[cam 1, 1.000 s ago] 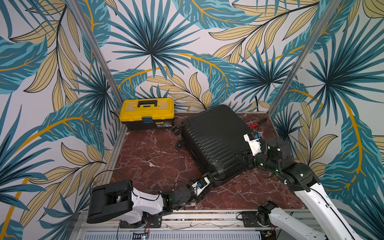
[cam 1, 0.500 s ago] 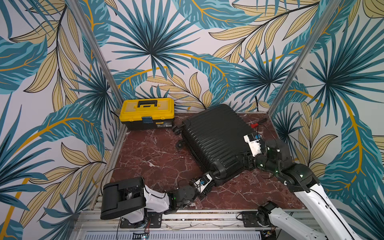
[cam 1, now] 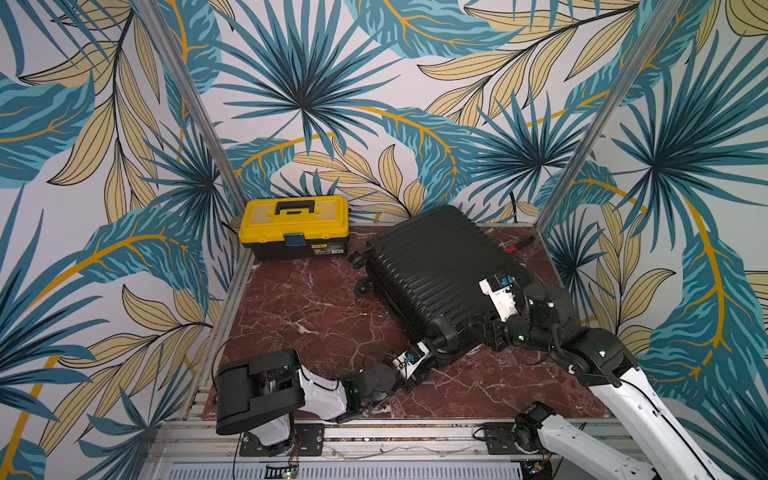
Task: Open the suitcase zippers
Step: Adjust the suitcase at the center of the board.
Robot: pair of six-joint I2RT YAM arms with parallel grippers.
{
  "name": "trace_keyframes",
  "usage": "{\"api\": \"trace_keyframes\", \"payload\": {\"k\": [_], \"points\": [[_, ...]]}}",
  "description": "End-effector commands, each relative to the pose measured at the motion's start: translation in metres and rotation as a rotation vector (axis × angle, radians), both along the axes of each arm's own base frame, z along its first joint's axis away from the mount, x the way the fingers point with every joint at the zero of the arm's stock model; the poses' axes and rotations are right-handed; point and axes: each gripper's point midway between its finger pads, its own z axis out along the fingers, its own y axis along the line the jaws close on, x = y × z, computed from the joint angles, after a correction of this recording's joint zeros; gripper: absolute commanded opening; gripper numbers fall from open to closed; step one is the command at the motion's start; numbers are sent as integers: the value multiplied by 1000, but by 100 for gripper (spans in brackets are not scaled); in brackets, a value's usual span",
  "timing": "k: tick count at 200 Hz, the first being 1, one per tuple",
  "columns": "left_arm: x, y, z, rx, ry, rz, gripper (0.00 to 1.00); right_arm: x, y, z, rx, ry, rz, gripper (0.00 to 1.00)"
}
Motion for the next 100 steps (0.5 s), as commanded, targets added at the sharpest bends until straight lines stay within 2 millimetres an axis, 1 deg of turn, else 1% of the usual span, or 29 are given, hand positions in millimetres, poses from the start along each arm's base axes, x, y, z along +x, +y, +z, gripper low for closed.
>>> {"api": "trace_keyframes", "payload": {"k": [1,24,59,74,86,89,100], "points": [[3,-2,-4,13,5,-1,0,-13,5,-4,-19,52,45,33],[2,6,-3,9,3,14,0,-25,11,-16,-69,120,91,30],[1,17,2,3,-10,24,0,-47,24,-41,-148,242,173,23],[0,20,3,5,-16,24,0,-51,35,-48,-167,248,206,22],[-2,21,4,11,-28,14,0,-48,44,-51,-165,237,206,21],[-3,20,4,13,-31,11,0,-52,51,-52,-166,232,230,21],[-6,21,6,16,-42,8,0,-50,62,-54,-169,226,237,20]]}}
